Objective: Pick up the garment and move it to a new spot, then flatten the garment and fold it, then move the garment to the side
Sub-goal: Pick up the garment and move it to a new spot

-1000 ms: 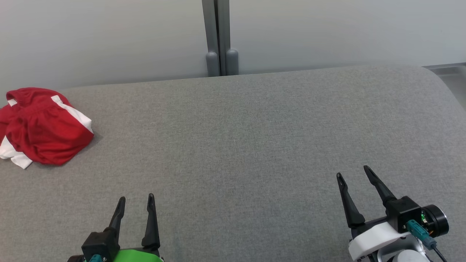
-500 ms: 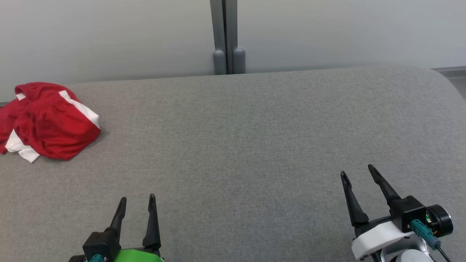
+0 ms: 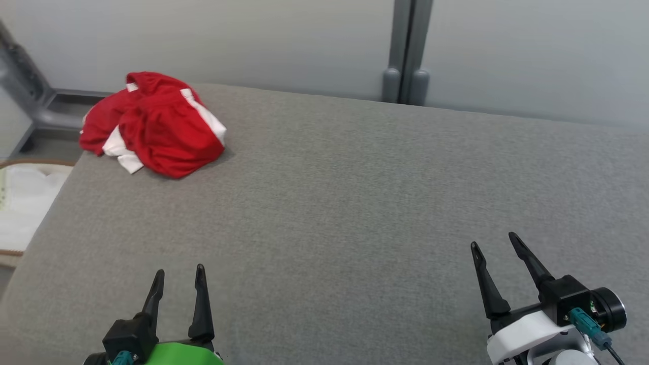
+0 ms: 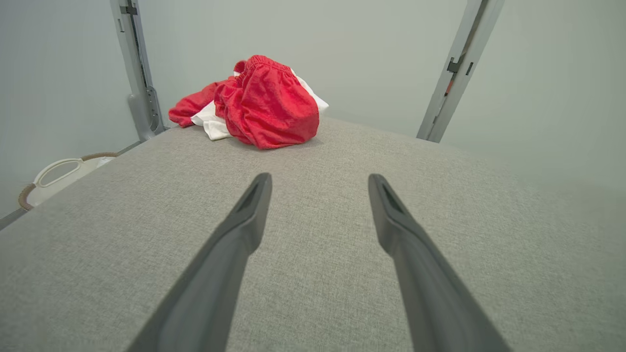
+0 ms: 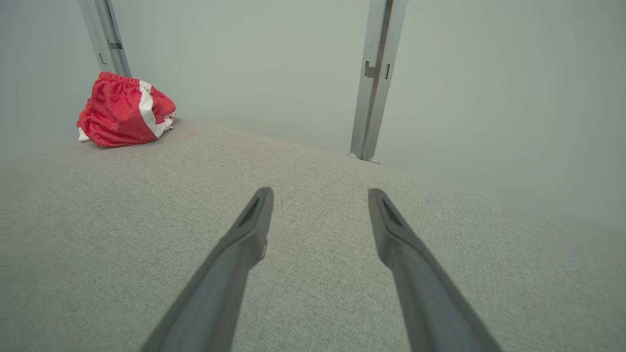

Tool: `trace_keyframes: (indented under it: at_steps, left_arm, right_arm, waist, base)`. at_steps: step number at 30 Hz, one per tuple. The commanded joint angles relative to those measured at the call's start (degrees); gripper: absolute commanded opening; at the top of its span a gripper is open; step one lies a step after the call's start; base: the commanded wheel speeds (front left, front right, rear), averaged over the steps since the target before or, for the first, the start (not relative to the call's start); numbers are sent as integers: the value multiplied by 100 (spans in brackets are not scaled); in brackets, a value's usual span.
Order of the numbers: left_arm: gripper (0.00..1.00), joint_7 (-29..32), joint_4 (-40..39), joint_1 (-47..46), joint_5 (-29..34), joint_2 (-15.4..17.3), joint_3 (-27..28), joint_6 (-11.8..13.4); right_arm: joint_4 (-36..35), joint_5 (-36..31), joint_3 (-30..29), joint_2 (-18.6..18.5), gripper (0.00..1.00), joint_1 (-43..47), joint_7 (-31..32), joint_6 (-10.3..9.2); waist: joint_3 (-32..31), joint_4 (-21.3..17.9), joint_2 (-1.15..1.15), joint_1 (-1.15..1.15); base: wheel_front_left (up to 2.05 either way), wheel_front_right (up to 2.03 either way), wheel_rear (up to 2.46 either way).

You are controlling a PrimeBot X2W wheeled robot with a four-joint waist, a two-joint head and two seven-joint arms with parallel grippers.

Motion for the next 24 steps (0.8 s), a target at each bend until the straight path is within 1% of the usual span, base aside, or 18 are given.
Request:
trace_keyframes:
  at_steps: [1, 6, 12, 19, 24]
  left_arm:
    - [100, -2, -11, 64, -40, 26, 32, -7]
    - [100, -3, -40, 74, -15, 25, 90, -36]
    - [100, -3, -55, 86, 18, 25, 88, -49]
    - [100, -3, -104, 123, 22, 25, 139, -7]
    - [100, -3, -264, -109, 93, 26, 230, -133]
  right_arm:
    - [1, 35, 24, -24, 100, -63, -12, -4]
    - [27, 62, 98, -26, 100, -52, -12, -5]
    - [54, 60, 101, -25, 100, -60, -12, -5]
    - [37, 52, 85, -26, 100, -62, -12, -5]
    - [16, -28, 13, -26, 100, -54, -12, -5]
  waist:
    - [-1, 682, 0, 0]
    - [9, 994, 0, 0]
    - [15, 1141, 0, 0]
    - [36, 1103, 0, 0]
    - [127, 1011, 0, 0]
  base:
    - [0, 0, 0]
    - [0, 0, 0]
    - [0, 0, 0]
    - [0, 0, 0]
    - [0, 0, 0]
